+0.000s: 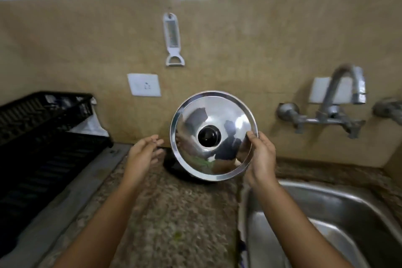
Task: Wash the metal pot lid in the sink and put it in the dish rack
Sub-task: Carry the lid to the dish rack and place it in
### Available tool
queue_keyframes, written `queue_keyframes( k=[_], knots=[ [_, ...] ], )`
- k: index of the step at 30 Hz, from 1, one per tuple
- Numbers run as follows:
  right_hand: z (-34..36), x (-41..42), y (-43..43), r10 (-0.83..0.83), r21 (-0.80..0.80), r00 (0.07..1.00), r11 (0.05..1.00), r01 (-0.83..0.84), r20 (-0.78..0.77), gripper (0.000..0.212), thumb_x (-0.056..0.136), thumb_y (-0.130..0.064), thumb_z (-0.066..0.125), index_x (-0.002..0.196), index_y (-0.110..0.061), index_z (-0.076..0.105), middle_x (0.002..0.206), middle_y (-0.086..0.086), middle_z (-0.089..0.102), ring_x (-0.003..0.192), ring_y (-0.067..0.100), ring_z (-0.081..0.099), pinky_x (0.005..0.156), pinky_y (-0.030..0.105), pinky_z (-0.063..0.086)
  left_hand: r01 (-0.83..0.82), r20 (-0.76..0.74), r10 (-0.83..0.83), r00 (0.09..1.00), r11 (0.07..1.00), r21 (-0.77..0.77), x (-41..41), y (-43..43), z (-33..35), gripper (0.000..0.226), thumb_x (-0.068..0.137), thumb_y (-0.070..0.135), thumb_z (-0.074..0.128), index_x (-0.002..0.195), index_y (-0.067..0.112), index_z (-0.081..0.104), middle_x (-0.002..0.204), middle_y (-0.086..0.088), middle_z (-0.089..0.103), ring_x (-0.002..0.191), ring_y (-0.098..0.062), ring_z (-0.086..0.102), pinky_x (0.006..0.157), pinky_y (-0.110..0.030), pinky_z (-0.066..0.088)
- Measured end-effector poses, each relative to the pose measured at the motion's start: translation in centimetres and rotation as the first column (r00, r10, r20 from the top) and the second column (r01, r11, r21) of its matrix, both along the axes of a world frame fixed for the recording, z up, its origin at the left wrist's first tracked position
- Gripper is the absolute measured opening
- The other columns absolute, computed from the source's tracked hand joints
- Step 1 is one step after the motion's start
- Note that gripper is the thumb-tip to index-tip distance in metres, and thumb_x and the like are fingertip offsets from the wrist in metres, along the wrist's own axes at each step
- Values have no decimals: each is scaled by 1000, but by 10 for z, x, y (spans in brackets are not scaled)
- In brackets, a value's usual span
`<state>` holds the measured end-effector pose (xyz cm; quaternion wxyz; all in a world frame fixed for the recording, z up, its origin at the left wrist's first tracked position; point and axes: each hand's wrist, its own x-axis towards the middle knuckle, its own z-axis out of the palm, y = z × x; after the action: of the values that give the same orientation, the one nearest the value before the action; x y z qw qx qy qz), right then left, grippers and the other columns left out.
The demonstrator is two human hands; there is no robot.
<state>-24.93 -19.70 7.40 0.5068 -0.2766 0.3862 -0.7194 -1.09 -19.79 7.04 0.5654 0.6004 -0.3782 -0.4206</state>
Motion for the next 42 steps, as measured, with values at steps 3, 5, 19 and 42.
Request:
queue_keyframes(
  k=[3,5,19,42],
  knots=[
    [19,83,-27,44,8,996,999,-45,71,25,94,-7,52,74,-19,61,51,-9,58,49,11,53,50,22,43,-82,2,82,997,995,-50,92,-9,15,23,98,17,48,117,14,58,118,-9,66,82,-10,62,75,-25,48],
    [30,138,-43,68,-5,995,998,-67,74,24,94,-8,52,74,-18,59,49,-9,56,48,12,49,48,23,41,-144,11,145,989,988,-51,145,-11,29,27,98,17,48,121,8,58,115,-8,65,84,-11,62,68,-19,49],
    [82,416,-157,178,-88,976,978,-189,-123,16,95,-5,46,87,-9,60,76,5,58,71,18,54,64,27,44,-279,436,336,835,941,-192,411,-51,86,15,94,25,51,105,25,62,111,-3,69,104,-20,63,97,-39,48],
    [76,614,-302,278,-56,893,947,-317,-355,28,95,-4,43,73,-18,53,60,1,40,51,13,35,46,26,30,-322,410,346,844,938,-129,506,-101,60,24,93,31,51,113,21,62,108,2,66,100,-18,62,94,-40,50]
  ],
)
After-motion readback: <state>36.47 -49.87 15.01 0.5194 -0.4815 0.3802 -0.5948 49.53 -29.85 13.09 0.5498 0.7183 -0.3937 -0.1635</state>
